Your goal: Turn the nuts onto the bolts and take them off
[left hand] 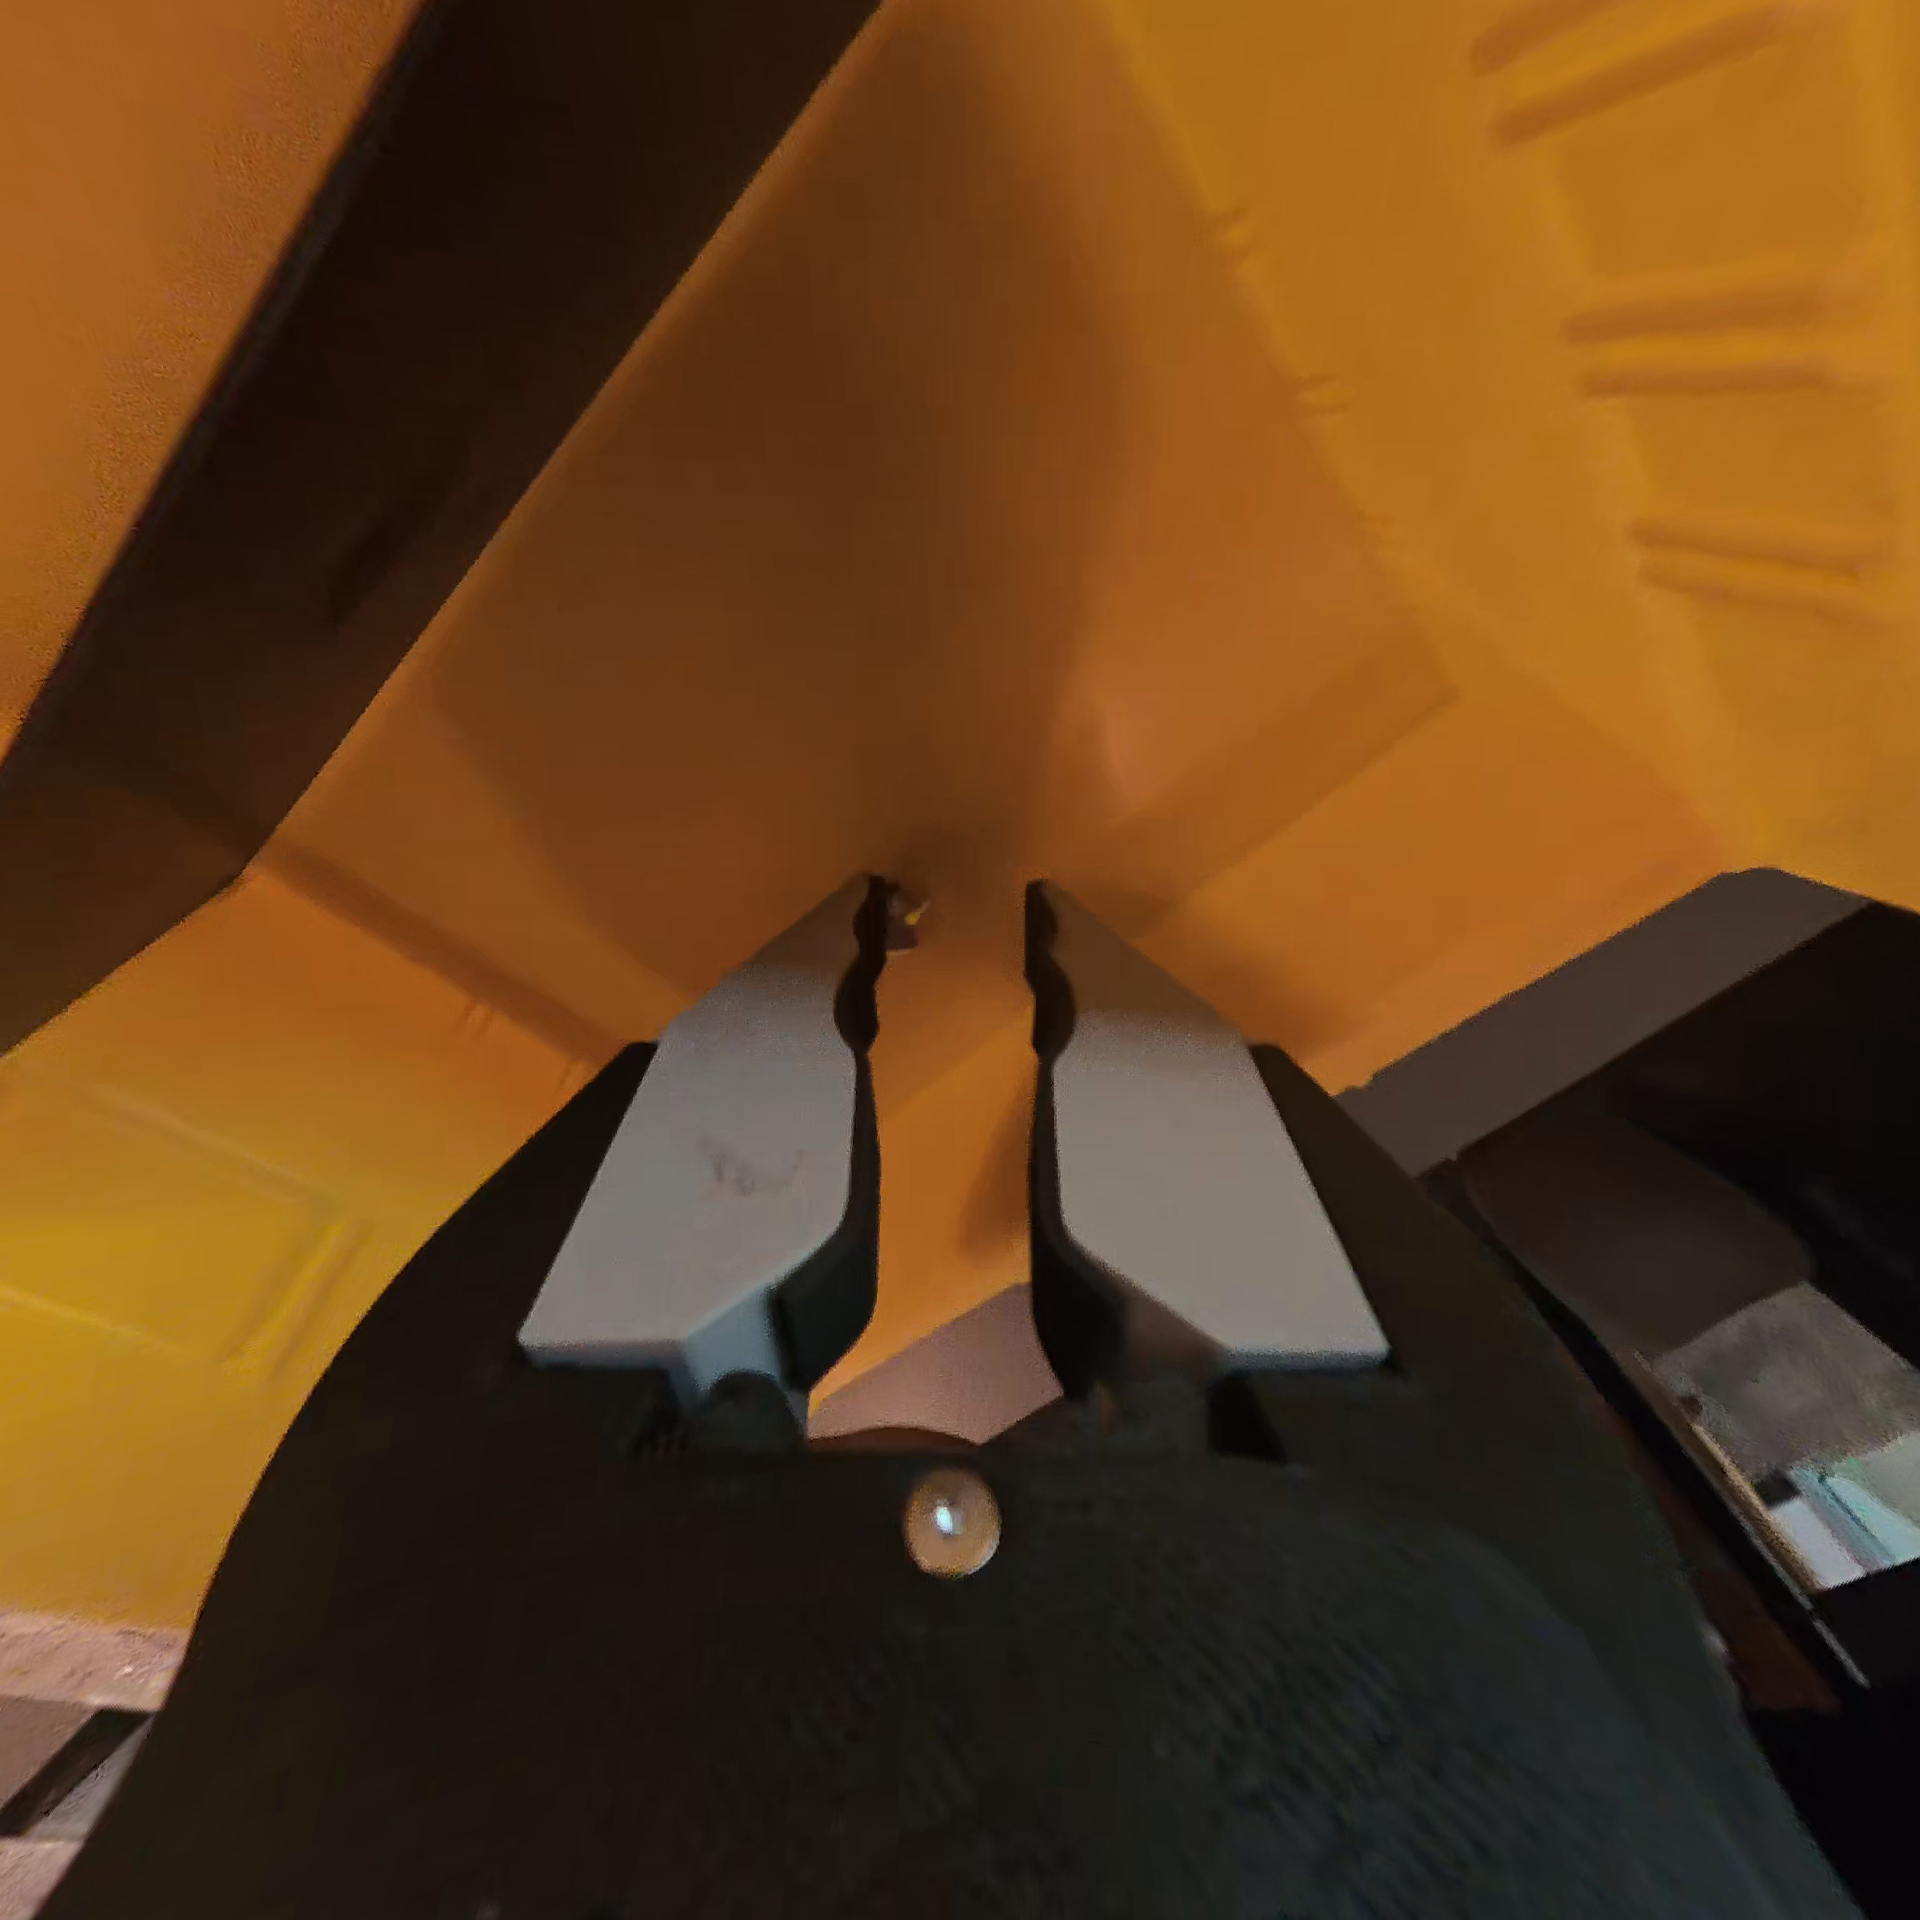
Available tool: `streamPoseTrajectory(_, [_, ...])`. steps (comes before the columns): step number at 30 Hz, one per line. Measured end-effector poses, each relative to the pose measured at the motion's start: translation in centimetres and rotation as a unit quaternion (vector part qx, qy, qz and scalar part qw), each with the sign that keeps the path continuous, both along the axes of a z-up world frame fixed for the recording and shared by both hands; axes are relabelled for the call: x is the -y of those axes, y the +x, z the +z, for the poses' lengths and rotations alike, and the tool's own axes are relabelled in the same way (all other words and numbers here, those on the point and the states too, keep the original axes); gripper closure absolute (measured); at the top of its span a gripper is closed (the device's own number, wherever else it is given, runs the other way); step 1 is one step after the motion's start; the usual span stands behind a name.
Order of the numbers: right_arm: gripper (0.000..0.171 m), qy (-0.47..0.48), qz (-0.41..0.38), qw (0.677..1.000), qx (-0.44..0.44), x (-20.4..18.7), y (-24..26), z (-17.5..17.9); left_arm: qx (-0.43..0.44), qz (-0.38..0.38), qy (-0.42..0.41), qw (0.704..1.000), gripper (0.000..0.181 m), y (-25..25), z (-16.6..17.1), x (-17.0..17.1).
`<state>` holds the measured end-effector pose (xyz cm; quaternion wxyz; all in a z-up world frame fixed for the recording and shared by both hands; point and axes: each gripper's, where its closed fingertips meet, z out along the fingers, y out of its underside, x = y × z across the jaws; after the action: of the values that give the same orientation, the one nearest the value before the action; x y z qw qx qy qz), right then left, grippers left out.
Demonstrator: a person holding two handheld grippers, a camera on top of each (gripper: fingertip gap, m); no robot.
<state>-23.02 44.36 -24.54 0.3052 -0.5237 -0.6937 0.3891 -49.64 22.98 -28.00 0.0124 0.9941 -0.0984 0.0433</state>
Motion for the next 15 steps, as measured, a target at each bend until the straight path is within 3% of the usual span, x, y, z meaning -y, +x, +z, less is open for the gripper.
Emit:
streamPoseTrajectory(1, [0.146,0.000,0.000,1.000,-0.002,0.0,0.0,0.1,0.003,0.008,0.008,1.000,0.155,-0.1,0.4,0.0])
streamPoseTrajectory(10, [0.146,0.002,0.002,1.000,-0.012,0.3,0.1,0.7,-0.022,0.044,0.047,0.998,0.149,-2.0,2.7,0.6])
streamPoseTrajectory(15, [0.147,0.003,0.003,1.000,-0.017,0.3,0.1,0.9,-0.026,0.035,0.036,0.998,0.148,-1.9,1.4,0.5])
